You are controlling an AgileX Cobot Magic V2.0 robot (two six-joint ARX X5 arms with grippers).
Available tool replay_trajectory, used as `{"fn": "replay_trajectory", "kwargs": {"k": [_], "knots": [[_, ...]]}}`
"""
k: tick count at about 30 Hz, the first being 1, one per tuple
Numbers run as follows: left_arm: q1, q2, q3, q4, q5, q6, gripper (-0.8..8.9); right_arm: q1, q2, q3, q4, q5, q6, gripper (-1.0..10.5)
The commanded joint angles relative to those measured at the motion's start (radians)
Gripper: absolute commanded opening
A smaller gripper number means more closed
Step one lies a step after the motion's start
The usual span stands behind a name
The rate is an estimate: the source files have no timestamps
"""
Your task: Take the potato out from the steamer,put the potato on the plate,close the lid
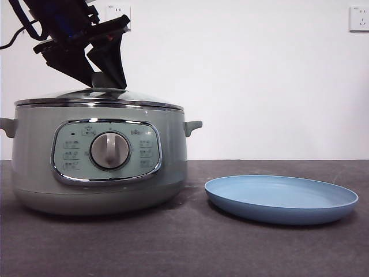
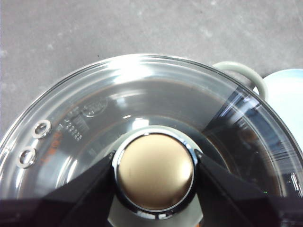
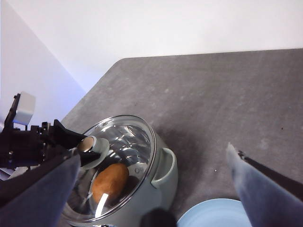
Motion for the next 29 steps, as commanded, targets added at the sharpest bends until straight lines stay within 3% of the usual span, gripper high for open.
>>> {"fn": "replay_trajectory", "kwargs": {"k": [1, 5, 9, 13, 16, 19, 23, 29], "knots": [[0.004, -0.002, 0.063, -0.017, -0.015, 0.01, -0.08, 0.002, -0.003, 0.003, 0.005, -0.001, -0.005, 5.3], [0.004, -0.002, 0.185, -0.076, -0.022, 0.034, -0.08, 0.002, -0.003, 0.003, 0.007, -0.008, 0.015, 5.3], [0.004, -0.002, 0.335, -0.163, -0.031, 0.077, -0.08, 0.011, -0.003, 0.004, 0.022, -0.065, 0.027, 5.3], [0.007, -0.002, 0.5, -0.267, -0.039, 0.116, -0.08, 0.059, -0.002, 0.023, 0.02, -0.063, 0.046, 4.7], [0.007, -0.005, 0.612, -0.349, -0.099, 0.146, -0.08, 0.111, 0.009, 0.072, -0.022, -0.039, 0.044, 4.7], [0.015, -0.016, 0.694, -0.428, -0.176, 0.177, -0.08, 0.173, 0.049, 0.169, -0.117, 0.006, 0.008, 4.7], [0.029, -0.063, 0.725, -0.52, -0.263, 0.185, -0.08, 0.287, 0.155, 0.348, -0.299, 0.133, -0.075, 4.7], [0.058, -0.138, 0.725, -0.646, -0.359, 0.184, -0.08, 0.437, 0.375, 0.58, -0.482, 0.24, -0.113, 4.7]]}}
